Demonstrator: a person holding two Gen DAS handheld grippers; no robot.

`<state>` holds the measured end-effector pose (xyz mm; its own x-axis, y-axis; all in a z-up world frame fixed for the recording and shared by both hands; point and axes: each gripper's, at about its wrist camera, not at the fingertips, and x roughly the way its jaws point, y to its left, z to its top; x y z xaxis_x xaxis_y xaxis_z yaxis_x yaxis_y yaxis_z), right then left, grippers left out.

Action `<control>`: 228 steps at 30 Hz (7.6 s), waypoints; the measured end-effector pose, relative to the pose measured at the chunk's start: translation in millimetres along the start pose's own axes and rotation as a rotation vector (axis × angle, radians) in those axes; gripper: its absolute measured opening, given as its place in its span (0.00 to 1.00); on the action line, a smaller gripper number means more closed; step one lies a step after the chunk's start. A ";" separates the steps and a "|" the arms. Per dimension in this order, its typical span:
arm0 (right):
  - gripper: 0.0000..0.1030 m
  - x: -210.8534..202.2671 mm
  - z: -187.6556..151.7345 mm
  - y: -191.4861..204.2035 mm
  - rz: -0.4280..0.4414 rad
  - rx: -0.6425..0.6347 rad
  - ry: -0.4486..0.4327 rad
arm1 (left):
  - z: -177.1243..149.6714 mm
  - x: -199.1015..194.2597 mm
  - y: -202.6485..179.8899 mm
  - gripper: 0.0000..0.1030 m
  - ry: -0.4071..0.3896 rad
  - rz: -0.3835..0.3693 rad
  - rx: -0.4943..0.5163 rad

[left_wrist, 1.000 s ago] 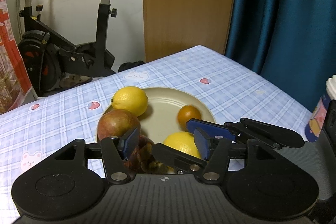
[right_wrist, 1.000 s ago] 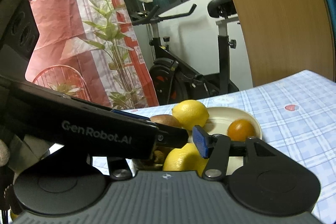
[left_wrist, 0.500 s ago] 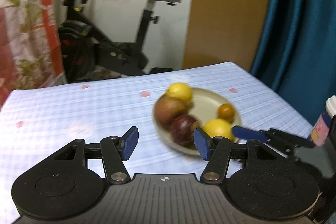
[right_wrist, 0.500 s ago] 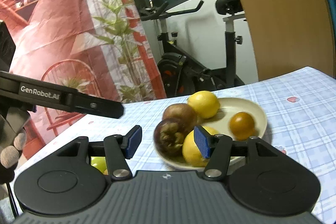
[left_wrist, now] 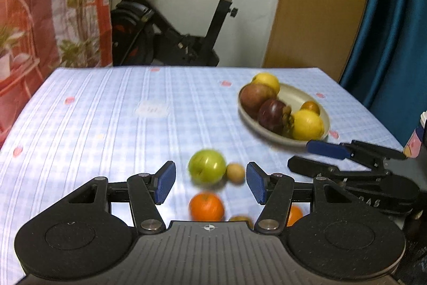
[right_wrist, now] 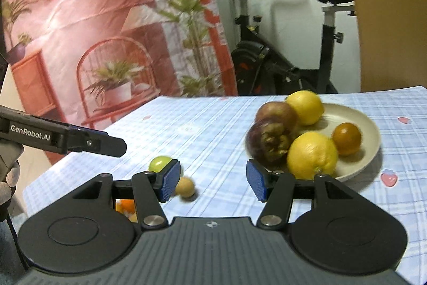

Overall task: Organize fruits
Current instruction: 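Move the left tool back toward the row of loose fruits, then grasp the large green apple with the left tool, then carry the green apple onto the plate and open left tool, then move the left tool back over the remaining loose fruits, then grasp the large orange-brown citrus fruit with the left tool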

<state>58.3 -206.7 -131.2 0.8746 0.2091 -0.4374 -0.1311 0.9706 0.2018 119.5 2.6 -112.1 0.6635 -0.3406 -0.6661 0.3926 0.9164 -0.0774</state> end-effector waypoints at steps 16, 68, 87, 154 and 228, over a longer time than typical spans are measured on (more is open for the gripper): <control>0.56 2.0 -6.1 72.6 0.164 -0.159 0.151 | -65.7 -48.8 41.7 0.60 0.072 -0.036 -0.140; 0.47 33.9 -40.5 113.7 0.328 -0.237 0.317 | -62.9 -8.1 28.3 0.48 0.140 -0.238 -0.115; 0.47 1.1 42.0 9.6 0.183 -0.084 0.080 | 69.9 57.1 -60.9 0.48 0.092 -0.345 0.083; 0.52 -4.7 33.1 -8.4 -0.027 0.130 0.006 | 51.0 20.1 -17.4 0.64 -0.073 -0.022 -0.005; 0.40 61.5 -30.6 100.5 0.241 -0.267 0.315 | -55.8 27.2 45.4 0.44 0.141 -0.194 -0.331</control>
<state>84.5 -92.6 -164.6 0.6255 0.4182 -0.6587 -0.4647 0.8778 0.1161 119.9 46.7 -175.2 0.4945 -0.5028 -0.7090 0.2602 0.8639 -0.4311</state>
